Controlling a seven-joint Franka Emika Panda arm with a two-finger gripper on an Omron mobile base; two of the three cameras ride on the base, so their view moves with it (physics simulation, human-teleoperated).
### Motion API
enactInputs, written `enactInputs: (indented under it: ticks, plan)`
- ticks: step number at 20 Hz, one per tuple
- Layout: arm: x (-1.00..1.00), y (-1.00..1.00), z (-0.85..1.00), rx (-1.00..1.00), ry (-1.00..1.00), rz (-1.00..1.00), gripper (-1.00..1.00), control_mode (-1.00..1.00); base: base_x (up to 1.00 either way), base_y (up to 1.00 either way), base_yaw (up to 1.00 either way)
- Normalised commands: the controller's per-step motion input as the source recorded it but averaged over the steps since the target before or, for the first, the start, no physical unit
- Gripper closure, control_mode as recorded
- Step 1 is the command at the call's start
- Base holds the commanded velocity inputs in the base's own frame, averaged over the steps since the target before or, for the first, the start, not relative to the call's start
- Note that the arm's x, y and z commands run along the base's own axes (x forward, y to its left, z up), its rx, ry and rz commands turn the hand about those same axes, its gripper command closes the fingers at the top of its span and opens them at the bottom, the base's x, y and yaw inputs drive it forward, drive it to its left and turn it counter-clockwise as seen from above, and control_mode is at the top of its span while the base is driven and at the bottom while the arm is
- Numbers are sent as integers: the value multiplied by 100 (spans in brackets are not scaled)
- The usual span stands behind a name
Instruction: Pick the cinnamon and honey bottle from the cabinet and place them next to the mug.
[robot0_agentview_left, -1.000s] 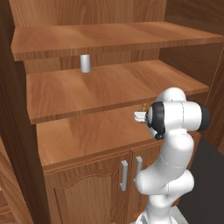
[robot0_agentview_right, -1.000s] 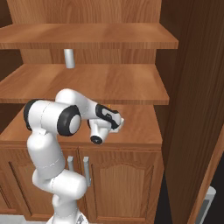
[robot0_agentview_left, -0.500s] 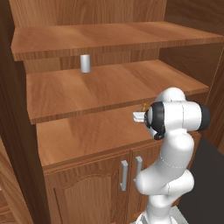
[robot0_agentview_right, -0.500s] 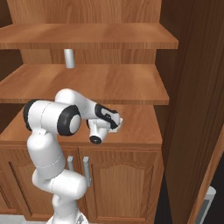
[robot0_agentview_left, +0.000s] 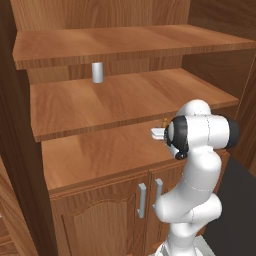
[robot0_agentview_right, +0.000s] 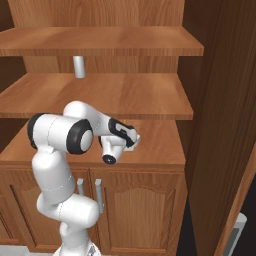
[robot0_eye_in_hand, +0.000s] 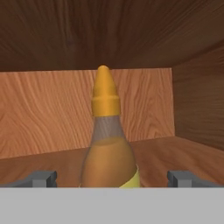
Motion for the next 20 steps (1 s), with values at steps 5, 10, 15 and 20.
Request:
enactInputs:
  ticks: [5, 10, 15, 20]
  plan:
    - [9, 0, 0, 0, 0, 0, -100, -100, 0, 0, 0]
    - [10, 0, 0, 0, 0, 0, -100, -100, 0, 0, 0]
    - [6, 0, 0, 0, 0, 0, -100, -100, 0, 0, 0]
    - [1, 0, 0, 0, 0, 0, -100, -100, 0, 0, 0]
